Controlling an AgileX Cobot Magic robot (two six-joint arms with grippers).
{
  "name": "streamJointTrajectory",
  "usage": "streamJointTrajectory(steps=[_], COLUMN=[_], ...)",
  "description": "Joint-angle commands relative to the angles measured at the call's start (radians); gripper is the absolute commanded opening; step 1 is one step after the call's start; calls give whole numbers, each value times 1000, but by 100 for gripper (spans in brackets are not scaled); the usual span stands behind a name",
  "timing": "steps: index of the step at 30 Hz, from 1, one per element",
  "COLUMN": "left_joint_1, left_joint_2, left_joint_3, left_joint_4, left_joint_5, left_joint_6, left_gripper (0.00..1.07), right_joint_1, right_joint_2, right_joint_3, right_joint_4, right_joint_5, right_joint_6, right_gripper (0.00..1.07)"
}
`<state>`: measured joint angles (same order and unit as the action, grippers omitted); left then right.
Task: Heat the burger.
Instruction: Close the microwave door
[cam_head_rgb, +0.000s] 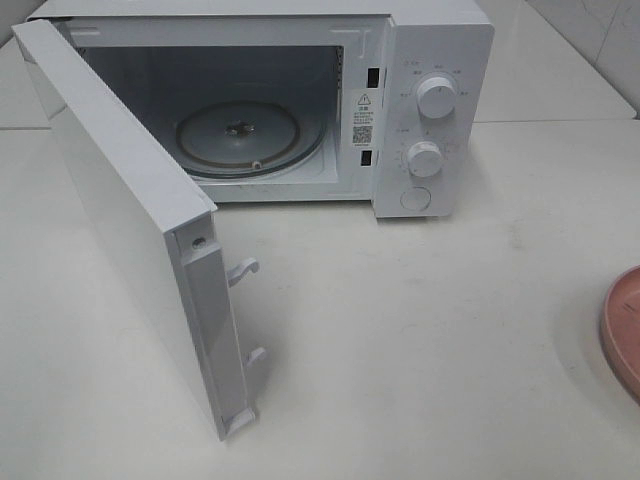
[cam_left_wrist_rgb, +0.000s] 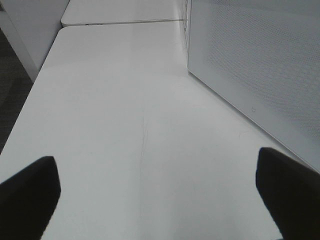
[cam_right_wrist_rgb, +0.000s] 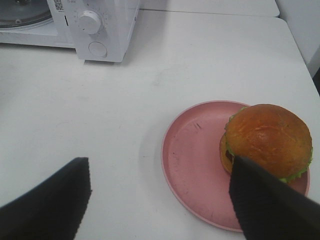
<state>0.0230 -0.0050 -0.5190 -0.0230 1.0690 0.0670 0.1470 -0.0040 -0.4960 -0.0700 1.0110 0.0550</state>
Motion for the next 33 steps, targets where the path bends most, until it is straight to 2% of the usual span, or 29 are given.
streamJointTrajectory(steps=[1,16,24,27,28,29,30,31,32,33], left_joint_1=[1,1,1,1,1,1,1,1,1,1], left_joint_2=[-14,2,81,121,151,151,166,195,195,224], left_joint_3=[3,3,-34,-34,-34,-34,-34,-34,-34,-34], left_joint_4=[-3,-6,-27,-28,-28,-28,-27,-26,-26,-27], left_joint_5=[1,-1,-90,-142,-175,-175,-194,-227,-227,-248], left_joint_6=[1,-2,-2,-2,-2,-2,-2,-2,-2,-2], left_gripper=[100,100,98,91,83,83,77,64,64,47], right_joint_1=[-7,-7,-7,-7,-7,-7,-7,-7,-7,-7], right_joint_2=[-29,-29,-29,-29,-29,-29,-29,-29,-29,-29], right_joint_3=[0,0,0,0,0,0,0,0,0,0], right_joint_4=[-2,-2,-2,-2,-2,-2,-2,-2,-2,-2], right_joint_5=[-13,-13,-13,-13,-13,-13,-13,-13,-13,-13], right_joint_6=[-6,-6,-6,-6,-6,-6,-6,-6,-6,-6], right_gripper=[76,76,76,76,76,76,76,76,76,76])
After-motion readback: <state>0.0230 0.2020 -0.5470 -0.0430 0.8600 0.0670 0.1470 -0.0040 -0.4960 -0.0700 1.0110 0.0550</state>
